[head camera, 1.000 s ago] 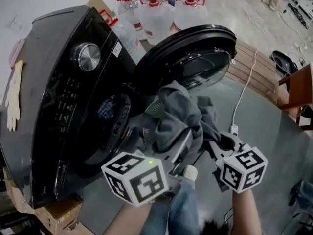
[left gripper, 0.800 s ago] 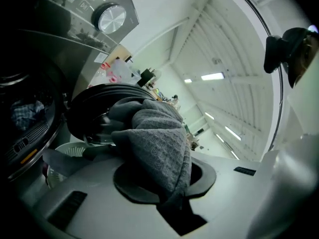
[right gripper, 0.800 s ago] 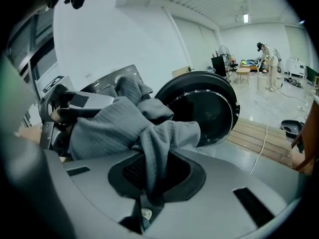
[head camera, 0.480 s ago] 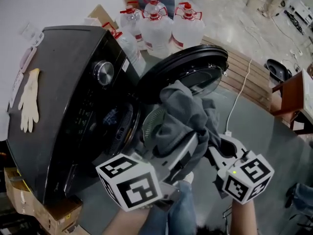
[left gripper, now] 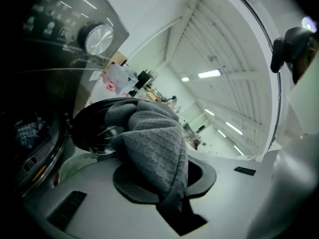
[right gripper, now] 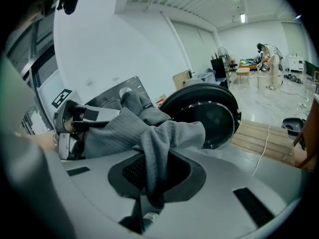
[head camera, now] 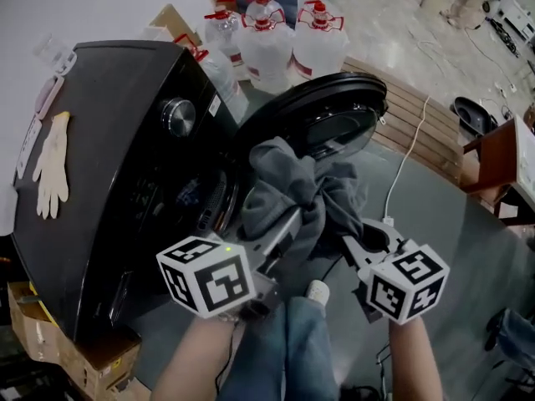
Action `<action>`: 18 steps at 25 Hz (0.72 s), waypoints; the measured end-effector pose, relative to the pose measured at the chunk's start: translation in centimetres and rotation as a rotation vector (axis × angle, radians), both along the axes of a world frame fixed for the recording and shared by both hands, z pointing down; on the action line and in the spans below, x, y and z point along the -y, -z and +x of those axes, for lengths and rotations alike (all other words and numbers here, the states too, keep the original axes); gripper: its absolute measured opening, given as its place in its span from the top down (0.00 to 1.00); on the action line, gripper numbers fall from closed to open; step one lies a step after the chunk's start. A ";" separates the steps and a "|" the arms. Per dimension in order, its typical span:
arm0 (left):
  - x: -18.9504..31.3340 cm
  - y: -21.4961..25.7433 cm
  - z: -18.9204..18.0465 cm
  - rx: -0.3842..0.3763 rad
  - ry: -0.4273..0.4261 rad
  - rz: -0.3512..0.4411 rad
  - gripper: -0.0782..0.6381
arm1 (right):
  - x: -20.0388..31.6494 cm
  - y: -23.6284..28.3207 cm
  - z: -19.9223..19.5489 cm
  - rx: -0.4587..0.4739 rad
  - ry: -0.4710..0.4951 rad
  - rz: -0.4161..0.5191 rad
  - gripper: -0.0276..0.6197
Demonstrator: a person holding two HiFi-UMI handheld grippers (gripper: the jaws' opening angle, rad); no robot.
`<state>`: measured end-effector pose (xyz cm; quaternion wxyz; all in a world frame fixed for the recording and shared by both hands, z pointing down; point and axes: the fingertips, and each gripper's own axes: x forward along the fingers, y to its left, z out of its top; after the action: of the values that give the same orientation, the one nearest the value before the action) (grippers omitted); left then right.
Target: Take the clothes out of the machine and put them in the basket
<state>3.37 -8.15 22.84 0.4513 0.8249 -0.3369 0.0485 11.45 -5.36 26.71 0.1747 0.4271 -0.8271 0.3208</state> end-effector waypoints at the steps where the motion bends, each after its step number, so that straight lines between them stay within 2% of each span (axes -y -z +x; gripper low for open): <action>1: 0.2 -2.0 -0.5 0.031 0.003 -0.020 0.79 | -0.1 -1.5 -0.1 -0.001 -0.003 -0.022 0.89; 5: 0.0 -9.6 -2.2 0.159 0.016 -0.101 0.79 | -0.5 -7.8 -1.4 0.018 -0.010 -0.103 0.89; 10: -0.5 -17.2 -3.7 0.307 0.050 -0.150 0.79 | -0.8 -15.0 -2.8 0.033 -0.040 -0.169 0.89; 13: -0.4 -19.9 -4.1 0.339 0.061 -0.166 0.79 | -0.6 -19.0 -3.0 0.053 -0.082 -0.199 0.89; 16: -0.1 -21.7 -4.0 0.356 0.052 -0.174 0.79 | -0.4 -23.4 -2.5 0.016 -0.130 -0.266 0.88; 18: 0.2 -22.4 -4.2 0.374 0.048 -0.173 0.79 | -0.6 -25.9 -2.3 -0.007 -0.149 -0.329 0.82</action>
<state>-0.80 -8.40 45.23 0.4509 0.7516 -0.4289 0.2188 9.18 -4.72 52.59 0.2207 0.4543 -0.7288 0.4623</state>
